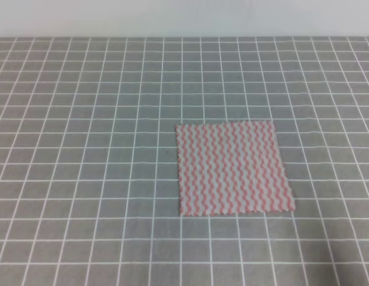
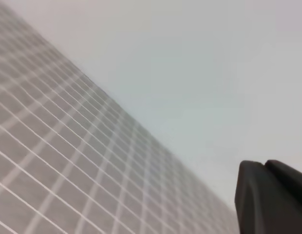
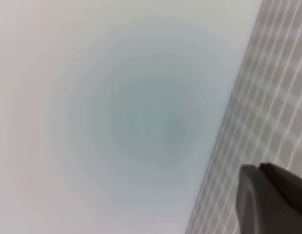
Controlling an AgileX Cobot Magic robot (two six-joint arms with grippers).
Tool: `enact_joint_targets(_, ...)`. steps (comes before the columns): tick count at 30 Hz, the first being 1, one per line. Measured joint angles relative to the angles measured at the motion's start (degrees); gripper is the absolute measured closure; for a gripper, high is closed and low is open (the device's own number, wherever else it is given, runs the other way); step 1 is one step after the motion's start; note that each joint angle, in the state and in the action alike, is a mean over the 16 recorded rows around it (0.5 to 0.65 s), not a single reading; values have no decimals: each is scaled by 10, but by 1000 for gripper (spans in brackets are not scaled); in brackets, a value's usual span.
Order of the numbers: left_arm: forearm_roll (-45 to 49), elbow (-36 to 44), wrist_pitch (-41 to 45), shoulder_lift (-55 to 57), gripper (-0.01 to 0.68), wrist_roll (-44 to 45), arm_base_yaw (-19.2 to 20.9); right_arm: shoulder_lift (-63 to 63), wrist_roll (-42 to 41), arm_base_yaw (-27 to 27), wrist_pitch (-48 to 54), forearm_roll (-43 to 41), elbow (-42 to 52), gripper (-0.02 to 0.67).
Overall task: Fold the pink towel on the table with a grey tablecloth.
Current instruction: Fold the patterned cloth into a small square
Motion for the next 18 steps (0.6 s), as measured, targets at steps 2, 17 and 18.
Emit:
enact_joint_targets(2,-24,0,-2,0,676,0,-1,0,-16,0,-4,35,0,666)
enact_joint_targets(17,-62,-21,37,49,676,24,-5,8,-257,1,141,32,-17,666)
enact_joint_targets(18,-62,-28,47,62,676,33,-5,12,-272,1,151,25,-24,666)
